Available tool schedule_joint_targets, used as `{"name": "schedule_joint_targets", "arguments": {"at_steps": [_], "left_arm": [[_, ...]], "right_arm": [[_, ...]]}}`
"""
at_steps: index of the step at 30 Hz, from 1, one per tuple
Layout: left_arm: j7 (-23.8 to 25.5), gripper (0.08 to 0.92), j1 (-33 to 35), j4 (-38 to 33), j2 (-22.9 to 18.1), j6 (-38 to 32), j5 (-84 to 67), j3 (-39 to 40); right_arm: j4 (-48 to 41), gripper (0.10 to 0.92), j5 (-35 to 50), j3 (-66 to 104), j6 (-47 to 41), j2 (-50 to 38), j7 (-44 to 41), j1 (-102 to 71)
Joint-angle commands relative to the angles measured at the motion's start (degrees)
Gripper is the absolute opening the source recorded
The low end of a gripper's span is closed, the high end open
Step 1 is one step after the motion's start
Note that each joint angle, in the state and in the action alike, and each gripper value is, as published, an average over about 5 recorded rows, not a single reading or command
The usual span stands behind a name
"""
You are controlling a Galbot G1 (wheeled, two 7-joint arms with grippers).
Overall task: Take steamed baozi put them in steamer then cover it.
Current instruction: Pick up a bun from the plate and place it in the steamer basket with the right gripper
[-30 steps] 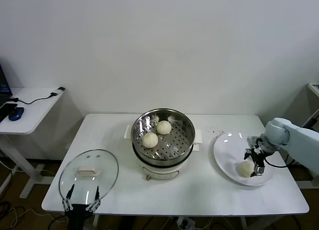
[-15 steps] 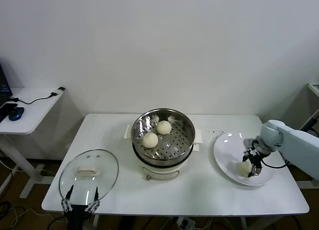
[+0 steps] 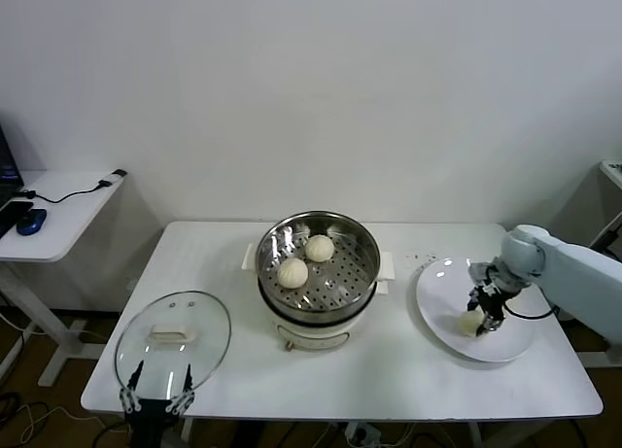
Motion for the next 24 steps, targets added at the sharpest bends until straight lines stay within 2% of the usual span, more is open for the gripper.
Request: {"name": "schedule_joint_targets", "arguments": {"at_steps": [1, 7, 11, 17, 24], "left_arm": [[0.00, 0.823, 0.09, -0.04, 0.21, -0.13, -0.12, -0.06], [0.00, 0.823, 0.38, -0.24, 0.35, -0.22, -0.21, -0.18], [0.01, 0.823, 0.35, -0.22, 0.30, -0.14, -0.15, -0.12], [0.07, 0.823, 0.52, -0.47, -0.06, -0.10, 0.43, 0.05], [0.13, 0.823, 1.84, -1.22, 0.04, -0.41, -0.45, -1.32]], "right_arm": [[0.63, 0.560, 0.75, -5.15, 5.72, 1.51, -1.99, 10.21], [0.54, 0.564, -5.69, -13.76, 23.58, 9.21, -5.88, 29.05], [2.12, 0.568, -6.34, -16.50, 32.40, 14.68, -6.32, 37.13], [3.39, 0.568, -8.01, -14.80, 39.20, 24.30, -5.14, 38.91], [5.97, 0.568, -10.59, -10.70, 41.44, 34.14, -4.19, 33.40]]}}
